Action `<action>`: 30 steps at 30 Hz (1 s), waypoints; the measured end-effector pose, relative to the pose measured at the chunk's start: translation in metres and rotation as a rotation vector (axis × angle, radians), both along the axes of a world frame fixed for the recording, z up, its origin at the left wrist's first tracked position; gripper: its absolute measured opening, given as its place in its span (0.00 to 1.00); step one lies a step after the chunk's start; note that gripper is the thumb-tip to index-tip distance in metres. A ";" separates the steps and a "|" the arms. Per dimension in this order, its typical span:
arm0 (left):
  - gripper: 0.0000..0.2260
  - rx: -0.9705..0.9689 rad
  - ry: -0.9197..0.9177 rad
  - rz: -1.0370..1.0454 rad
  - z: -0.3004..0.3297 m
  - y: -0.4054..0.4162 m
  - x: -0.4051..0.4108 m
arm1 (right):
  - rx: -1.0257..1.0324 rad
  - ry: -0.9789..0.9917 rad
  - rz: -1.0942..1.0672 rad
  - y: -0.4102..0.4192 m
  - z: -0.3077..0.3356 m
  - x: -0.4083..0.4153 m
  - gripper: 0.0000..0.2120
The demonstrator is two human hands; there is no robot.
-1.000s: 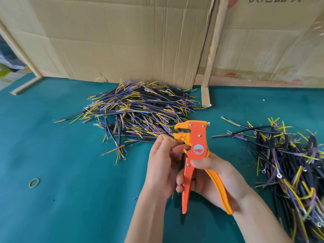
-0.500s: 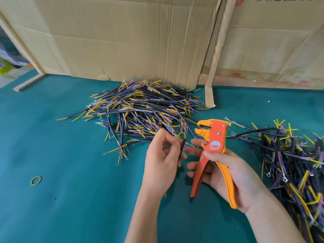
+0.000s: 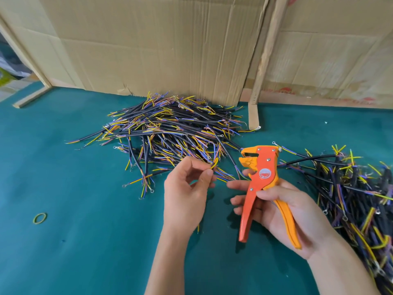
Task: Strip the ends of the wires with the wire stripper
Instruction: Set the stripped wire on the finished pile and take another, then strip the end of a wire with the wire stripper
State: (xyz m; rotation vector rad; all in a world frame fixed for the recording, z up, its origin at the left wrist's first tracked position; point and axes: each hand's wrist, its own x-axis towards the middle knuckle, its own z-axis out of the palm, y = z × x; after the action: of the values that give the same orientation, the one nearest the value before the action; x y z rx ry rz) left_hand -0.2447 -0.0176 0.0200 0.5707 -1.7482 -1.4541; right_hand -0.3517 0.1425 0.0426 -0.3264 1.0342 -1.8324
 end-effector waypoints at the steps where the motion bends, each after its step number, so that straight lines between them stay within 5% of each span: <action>1: 0.09 -0.031 -0.006 0.054 0.000 0.001 0.000 | -0.006 -0.001 0.017 0.000 0.000 0.001 0.30; 11: 0.08 -0.484 -0.139 0.203 0.002 0.011 -0.005 | 0.059 0.016 0.127 -0.005 0.004 0.008 0.22; 30: 0.07 -0.532 -0.168 0.184 0.002 0.010 -0.006 | 0.091 0.118 0.122 -0.008 0.004 0.009 0.18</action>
State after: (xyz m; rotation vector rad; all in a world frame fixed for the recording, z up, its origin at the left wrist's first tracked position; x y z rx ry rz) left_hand -0.2503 -0.0080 0.0224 0.5560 -2.0493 -0.7830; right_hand -0.3431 0.1343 0.0464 -0.4374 1.1501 -1.6671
